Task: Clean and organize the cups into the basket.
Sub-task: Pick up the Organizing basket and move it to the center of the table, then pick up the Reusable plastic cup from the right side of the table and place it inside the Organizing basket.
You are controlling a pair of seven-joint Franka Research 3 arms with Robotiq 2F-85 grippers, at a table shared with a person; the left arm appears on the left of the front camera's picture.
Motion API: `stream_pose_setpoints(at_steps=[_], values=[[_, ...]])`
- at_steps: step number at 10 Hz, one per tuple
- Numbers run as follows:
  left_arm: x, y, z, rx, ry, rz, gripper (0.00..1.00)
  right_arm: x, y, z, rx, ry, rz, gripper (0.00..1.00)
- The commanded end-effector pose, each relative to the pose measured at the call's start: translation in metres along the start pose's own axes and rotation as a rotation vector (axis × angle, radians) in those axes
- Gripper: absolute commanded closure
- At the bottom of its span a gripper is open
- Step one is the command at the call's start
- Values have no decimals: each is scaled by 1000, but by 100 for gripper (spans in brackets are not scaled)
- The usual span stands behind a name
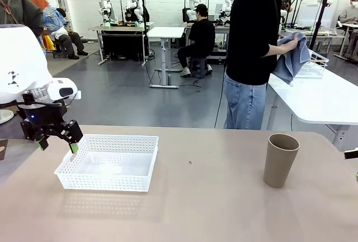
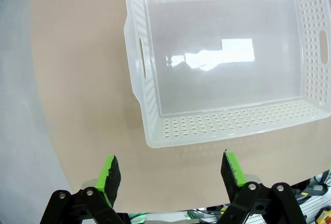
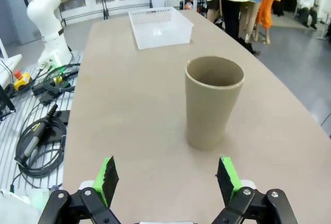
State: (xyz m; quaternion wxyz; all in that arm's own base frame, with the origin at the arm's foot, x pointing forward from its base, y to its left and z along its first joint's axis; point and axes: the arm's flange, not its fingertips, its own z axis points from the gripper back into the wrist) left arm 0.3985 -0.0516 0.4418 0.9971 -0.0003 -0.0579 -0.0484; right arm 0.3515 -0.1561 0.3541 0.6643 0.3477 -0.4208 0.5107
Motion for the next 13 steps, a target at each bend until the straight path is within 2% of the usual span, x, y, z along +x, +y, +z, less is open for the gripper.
stream_pose_setpoints(at_steps=[1,3,4,7,9,10,13], values=[[4,-5,-7,25,29,33,0,-9,-27,-14,13,21,-3,0],[8,-5,-11,2,37,61,0,-17,-37,-35,28,59,-13,0],[1,-3,-8,2,22,26,0,-21,-43,-44,36,71,-26,0],[1,-3,-8,2,22,26,0,-34,-53,-61,51,101,-52,0],[1,-3,-8,2,22,26,0,-34,-53,-61,22,88,-85,0],[1,-3,-8,2,22,26,0,-36,-45,-59,73,103,-52,0],[1,-3,-8,2,22,26,0,-36,-45,-59,73,103,-52,0]])
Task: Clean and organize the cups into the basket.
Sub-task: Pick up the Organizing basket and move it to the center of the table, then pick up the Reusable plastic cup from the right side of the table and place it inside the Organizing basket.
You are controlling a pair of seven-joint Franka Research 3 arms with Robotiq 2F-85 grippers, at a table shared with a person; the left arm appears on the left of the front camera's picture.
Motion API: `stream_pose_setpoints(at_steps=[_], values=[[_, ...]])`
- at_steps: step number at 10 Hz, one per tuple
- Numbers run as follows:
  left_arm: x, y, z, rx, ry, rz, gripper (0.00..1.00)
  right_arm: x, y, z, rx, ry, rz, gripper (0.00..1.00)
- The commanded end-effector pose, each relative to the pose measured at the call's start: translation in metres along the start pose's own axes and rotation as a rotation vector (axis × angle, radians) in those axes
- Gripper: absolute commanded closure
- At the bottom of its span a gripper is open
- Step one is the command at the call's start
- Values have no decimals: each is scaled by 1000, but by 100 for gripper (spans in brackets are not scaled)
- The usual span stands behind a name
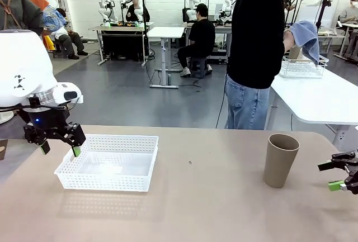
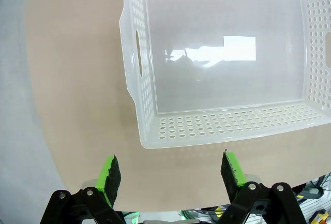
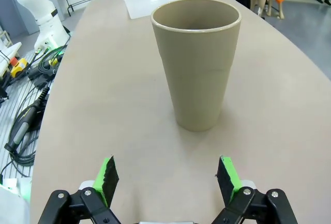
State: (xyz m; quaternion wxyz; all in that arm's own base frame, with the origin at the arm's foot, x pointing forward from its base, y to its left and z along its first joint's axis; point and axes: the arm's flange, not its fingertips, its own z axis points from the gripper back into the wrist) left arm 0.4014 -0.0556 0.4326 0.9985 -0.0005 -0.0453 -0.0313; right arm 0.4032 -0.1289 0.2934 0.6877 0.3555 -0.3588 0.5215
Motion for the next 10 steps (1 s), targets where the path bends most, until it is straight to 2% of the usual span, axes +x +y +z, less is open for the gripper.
stream_pose_setpoints(at_steps=[1,3,4,5,7,10], values=[[-1,0,1,2,-4,-8,0,2,1,1,6,2,8,0],[0,0,0,0,0,0,0,0,0,0,0,0,0,0],[3,4,-14,-7,10,-83,0,7,0,-11,-9,-40,123,0],[4,9,-19,-22,9,-90,0,14,-1,-20,15,-65,191,0],[4,18,-31,-17,10,-78,0,18,-10,-36,20,-96,209,0],[7,27,-42,-12,33,-63,0,14,-27,-56,30,-112,159,0]])
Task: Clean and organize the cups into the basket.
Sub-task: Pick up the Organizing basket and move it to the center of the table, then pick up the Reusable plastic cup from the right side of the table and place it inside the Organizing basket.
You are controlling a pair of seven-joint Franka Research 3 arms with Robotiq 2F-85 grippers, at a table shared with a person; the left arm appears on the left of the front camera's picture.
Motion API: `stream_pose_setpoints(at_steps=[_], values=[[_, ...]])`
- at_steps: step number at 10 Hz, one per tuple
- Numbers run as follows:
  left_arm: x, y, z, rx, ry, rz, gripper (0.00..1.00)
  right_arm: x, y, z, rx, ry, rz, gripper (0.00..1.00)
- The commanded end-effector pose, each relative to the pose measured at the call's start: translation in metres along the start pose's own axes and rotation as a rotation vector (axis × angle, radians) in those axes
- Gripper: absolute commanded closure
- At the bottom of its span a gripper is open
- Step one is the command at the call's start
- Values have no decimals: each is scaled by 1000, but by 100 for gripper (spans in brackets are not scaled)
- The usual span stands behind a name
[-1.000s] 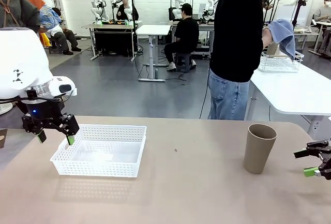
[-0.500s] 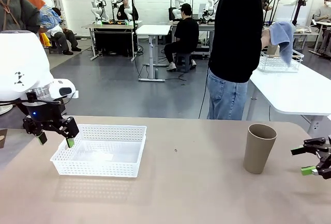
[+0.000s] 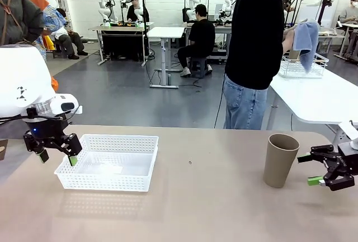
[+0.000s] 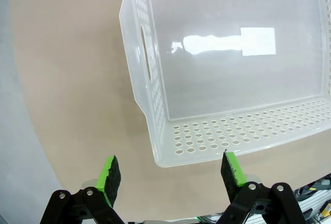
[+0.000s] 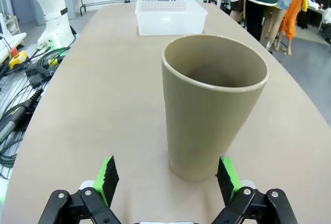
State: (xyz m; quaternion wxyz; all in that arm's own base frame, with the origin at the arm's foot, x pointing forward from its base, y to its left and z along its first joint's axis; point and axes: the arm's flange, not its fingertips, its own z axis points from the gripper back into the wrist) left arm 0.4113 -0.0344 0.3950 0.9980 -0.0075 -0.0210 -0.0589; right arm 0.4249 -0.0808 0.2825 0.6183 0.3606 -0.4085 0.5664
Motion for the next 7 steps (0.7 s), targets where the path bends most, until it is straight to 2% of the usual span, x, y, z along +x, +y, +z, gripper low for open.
stream_pose_setpoints(at_steps=[1,4,7], values=[[1,4,-6,10,-13,-16,0,-9,-18,-10,-10,-19,-22,0],[-1,-3,-17,59,-18,-75,0,-17,-35,-25,-5,-24,-67,0],[7,-3,-29,72,10,-53,0,-21,-43,-45,17,-12,-83,0]])
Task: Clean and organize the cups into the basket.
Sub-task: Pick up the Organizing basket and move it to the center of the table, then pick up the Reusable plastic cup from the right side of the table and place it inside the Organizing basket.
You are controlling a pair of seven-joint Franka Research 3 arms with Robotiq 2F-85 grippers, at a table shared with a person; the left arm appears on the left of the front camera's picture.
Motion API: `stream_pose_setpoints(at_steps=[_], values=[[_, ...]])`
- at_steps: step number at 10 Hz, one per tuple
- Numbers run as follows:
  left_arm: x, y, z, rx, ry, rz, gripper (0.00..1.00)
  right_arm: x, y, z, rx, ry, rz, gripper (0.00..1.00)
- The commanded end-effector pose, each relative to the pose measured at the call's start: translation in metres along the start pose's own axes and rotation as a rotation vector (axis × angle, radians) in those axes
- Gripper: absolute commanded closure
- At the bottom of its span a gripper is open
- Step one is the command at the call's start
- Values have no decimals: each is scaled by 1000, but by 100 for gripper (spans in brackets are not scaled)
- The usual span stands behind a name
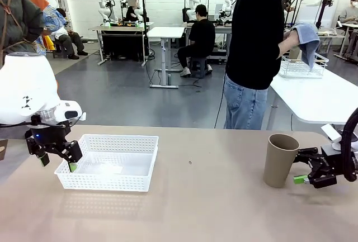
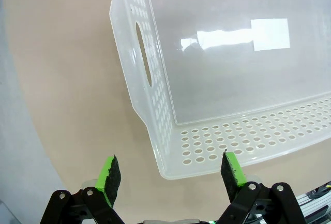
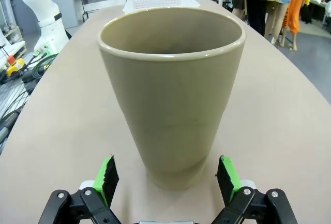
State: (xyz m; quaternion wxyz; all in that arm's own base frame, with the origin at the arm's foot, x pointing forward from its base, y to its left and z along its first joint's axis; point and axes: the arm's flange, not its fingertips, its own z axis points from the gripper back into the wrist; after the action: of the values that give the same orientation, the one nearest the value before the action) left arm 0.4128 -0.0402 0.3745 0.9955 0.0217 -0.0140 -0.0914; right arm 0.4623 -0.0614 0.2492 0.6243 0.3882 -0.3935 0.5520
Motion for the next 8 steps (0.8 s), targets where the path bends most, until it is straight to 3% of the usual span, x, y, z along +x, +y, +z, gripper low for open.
stream_pose_setpoints(at_steps=[1,4,8], values=[[11,5,-15,-15,-10,31,0,0,-10,-14,-14,9,-25,0],[24,13,-25,-90,-38,99,0,2,-10,-24,-1,12,-16,0],[34,10,-37,-75,-9,98,0,7,-15,-37,3,-2,-13,0]])
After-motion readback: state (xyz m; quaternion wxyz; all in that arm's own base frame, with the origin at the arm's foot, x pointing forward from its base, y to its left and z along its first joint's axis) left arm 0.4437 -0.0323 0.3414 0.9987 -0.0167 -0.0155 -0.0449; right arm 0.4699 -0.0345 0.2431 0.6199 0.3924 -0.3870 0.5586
